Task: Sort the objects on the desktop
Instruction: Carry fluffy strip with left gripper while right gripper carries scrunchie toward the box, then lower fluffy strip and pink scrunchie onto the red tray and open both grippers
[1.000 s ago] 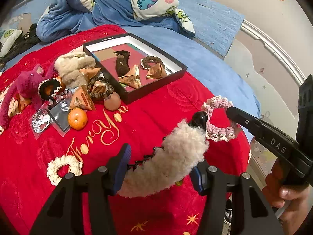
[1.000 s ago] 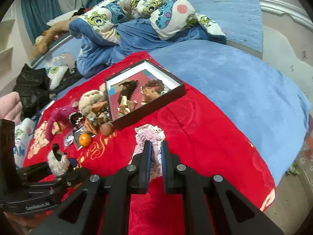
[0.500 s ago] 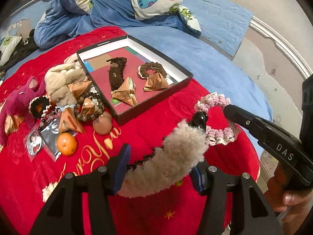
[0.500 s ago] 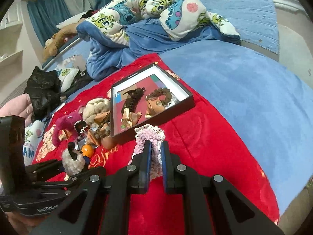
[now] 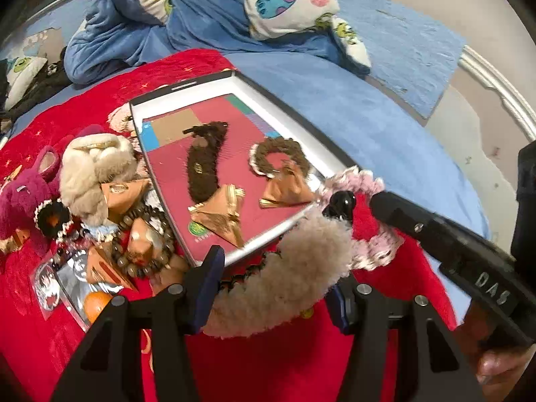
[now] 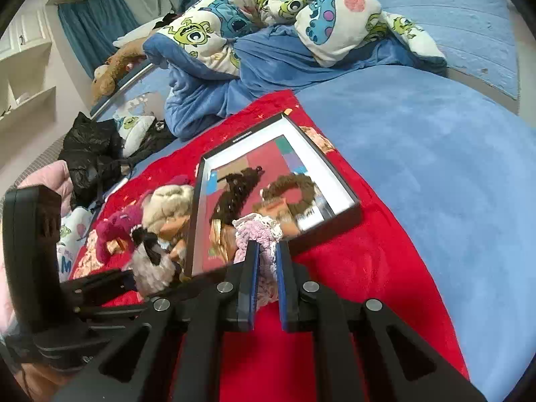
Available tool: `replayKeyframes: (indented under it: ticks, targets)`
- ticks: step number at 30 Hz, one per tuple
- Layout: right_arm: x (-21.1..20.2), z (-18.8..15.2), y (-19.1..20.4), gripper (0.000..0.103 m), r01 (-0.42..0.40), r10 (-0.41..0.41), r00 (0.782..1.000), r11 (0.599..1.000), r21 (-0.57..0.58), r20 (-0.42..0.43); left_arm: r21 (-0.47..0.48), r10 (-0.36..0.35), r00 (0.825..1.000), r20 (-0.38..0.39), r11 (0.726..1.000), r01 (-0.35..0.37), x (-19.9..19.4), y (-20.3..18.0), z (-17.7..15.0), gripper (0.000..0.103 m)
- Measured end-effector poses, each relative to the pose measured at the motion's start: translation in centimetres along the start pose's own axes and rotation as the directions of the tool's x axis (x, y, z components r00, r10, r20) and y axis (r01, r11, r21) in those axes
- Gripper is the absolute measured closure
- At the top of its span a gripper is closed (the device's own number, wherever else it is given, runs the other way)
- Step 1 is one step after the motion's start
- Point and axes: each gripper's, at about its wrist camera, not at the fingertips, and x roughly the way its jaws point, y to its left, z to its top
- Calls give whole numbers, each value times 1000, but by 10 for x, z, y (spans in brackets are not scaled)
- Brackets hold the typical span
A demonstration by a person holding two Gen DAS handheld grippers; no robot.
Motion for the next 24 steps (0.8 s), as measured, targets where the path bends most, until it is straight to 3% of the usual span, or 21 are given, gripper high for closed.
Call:
replayKeyframes:
  ticks: [6,9,16,24]
  targets:
    - [29,18,-3,93,-34,34,999,999,-1,-20,-3,50,998,-24,999,-50,21,10,16,46]
    - [39,23,-3,93,-37,37,999,999,-18,-29,14,75,997,-23,997,-75,28,10,22,51]
    - [62,25,-9,93,-5,3,998,999,-44,-60,-46,47,998,-51,998,-49,49,25,31,52]
    - [81,22,-19,93,-3,-1,996,999,-39,-88,-42,51,997,-60,998,-53,66,28,36,52]
